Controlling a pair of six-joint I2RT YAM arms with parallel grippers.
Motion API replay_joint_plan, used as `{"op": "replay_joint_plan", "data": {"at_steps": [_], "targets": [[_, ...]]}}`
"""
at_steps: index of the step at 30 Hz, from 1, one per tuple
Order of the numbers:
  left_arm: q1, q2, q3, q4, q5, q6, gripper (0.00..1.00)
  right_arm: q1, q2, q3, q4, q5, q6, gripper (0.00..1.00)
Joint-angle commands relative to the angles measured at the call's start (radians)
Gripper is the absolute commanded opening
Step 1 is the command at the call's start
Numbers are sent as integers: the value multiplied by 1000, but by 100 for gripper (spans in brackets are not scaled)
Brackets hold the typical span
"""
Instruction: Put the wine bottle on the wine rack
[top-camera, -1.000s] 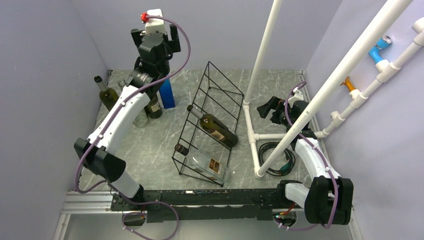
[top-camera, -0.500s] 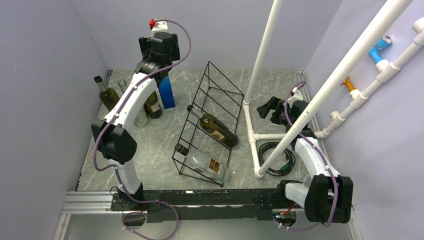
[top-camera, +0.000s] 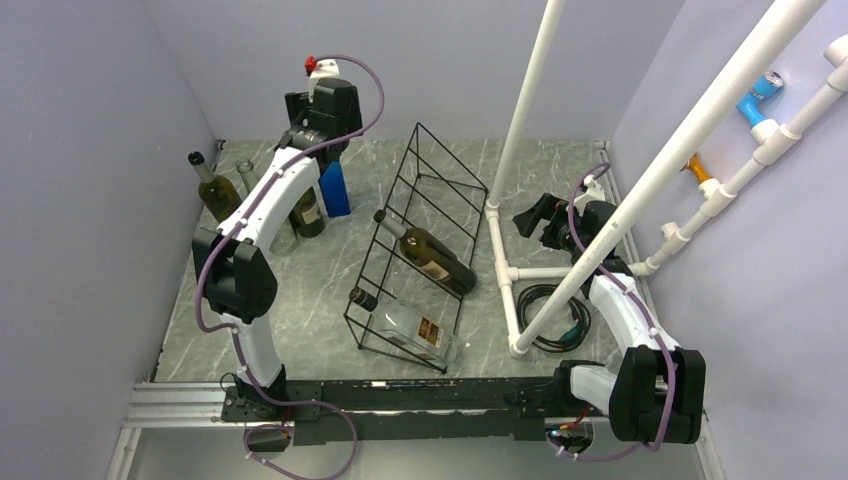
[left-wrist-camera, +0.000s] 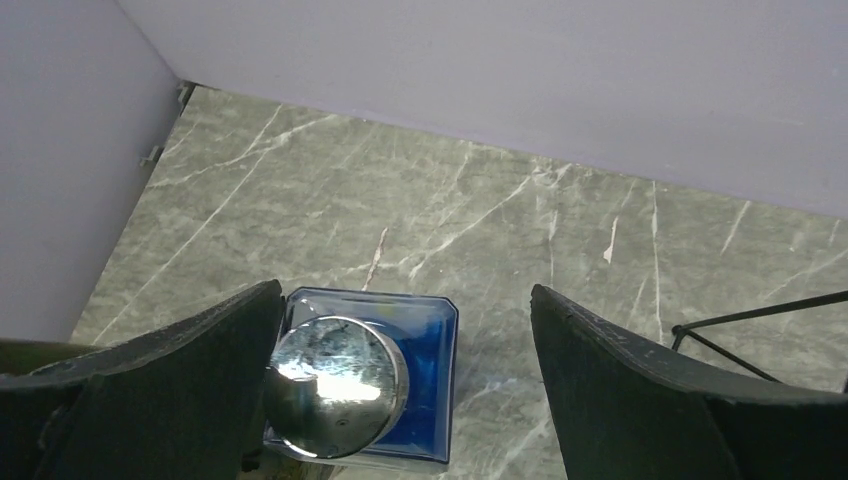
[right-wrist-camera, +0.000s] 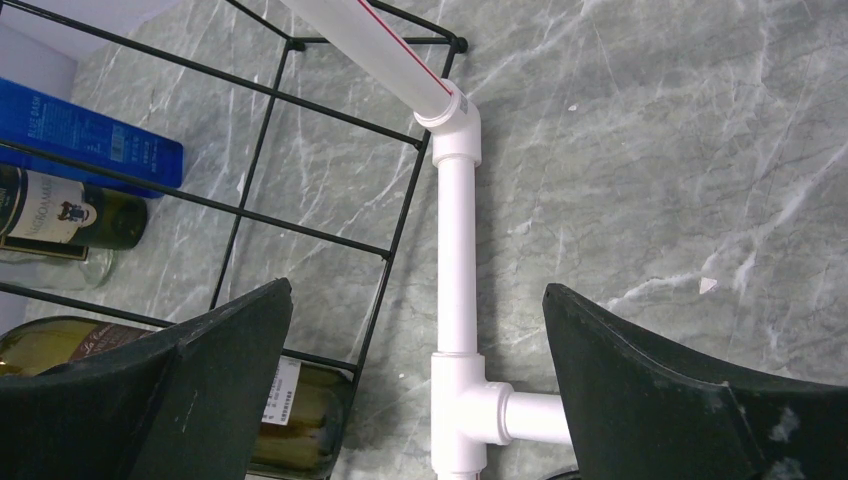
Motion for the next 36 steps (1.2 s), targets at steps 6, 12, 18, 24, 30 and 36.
{"op": "replay_joint_plan", "data": {"at_steps": [6,12,18,24,30,36], "targets": [[-3,-34,-71,5,0,-50,100,4,-6,31,35,10,-14,100],[-3,-46,-118,38,-30,-25,98,4,-7,30,35,10,-13,100],[-3,-60,-167,84,-36,-12,82,4,-3,30,35,11,-14,100],[-3,-63,-170,83,-29,-24,71,4,-1,31,37,12,-14,100],[-3,-104,-207,148,-65,-6,52,4,2,34,35,11,-14,100],[2,-100,-151,147,-28,-13,24,4,-2,32,35,11,-14,100]]}}
